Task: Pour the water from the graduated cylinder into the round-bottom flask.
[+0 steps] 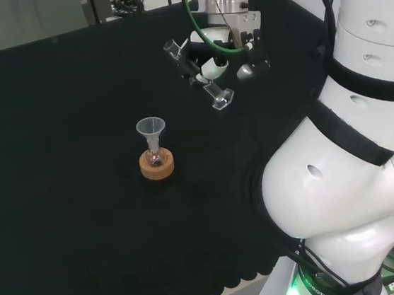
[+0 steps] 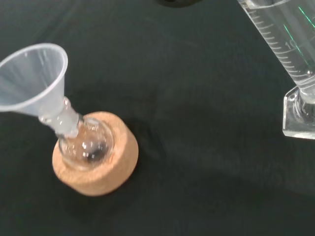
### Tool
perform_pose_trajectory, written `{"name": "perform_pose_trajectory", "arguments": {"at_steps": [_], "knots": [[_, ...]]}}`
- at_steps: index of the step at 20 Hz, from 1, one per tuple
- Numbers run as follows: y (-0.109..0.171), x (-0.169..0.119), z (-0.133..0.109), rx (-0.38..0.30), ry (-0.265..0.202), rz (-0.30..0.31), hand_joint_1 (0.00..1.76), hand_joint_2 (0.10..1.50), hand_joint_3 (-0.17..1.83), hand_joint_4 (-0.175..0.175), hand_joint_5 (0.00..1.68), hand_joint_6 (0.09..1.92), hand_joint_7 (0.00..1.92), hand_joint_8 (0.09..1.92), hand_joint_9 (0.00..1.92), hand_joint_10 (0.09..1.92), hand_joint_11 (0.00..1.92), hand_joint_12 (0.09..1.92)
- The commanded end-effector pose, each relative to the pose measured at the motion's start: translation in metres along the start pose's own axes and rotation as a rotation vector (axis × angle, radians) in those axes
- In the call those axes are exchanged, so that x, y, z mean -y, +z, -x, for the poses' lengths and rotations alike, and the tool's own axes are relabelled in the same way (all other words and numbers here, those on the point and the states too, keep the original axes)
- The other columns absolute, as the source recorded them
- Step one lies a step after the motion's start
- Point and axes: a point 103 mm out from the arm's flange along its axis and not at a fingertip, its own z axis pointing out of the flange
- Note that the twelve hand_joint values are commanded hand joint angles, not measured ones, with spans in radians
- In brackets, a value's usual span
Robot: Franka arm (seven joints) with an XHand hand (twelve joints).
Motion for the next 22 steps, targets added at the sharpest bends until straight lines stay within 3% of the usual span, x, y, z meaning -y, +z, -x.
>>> {"name": "perform_pose_trajectory", "arguments": {"at_steps": [1, 7, 11, 22], "knots": [[0.005, 0.018, 0.011, -0.004, 0.026, -0.074, 1.26, 1.12, 0.00, -0.175, 0.96, 1.01, 1.00, 1.01, 1.41, 0.11, 1.19, 0.82], [0.013, 0.026, 0.011, 0.006, 0.024, -0.199, 1.26, 1.11, 0.00, -0.175, 0.97, 1.01, 1.00, 1.00, 1.41, 0.11, 1.19, 0.82], [0.017, 0.030, 0.007, 0.003, 0.024, -0.248, 1.26, 1.11, 0.00, -0.175, 0.97, 1.00, 1.01, 0.99, 1.42, 0.11, 1.19, 0.82], [0.024, 0.032, -0.009, 0.097, 0.037, -0.422, 1.26, 1.11, 0.00, -0.175, 0.98, 0.98, 1.02, 0.97, 1.44, 0.10, 1.19, 0.81]]}}
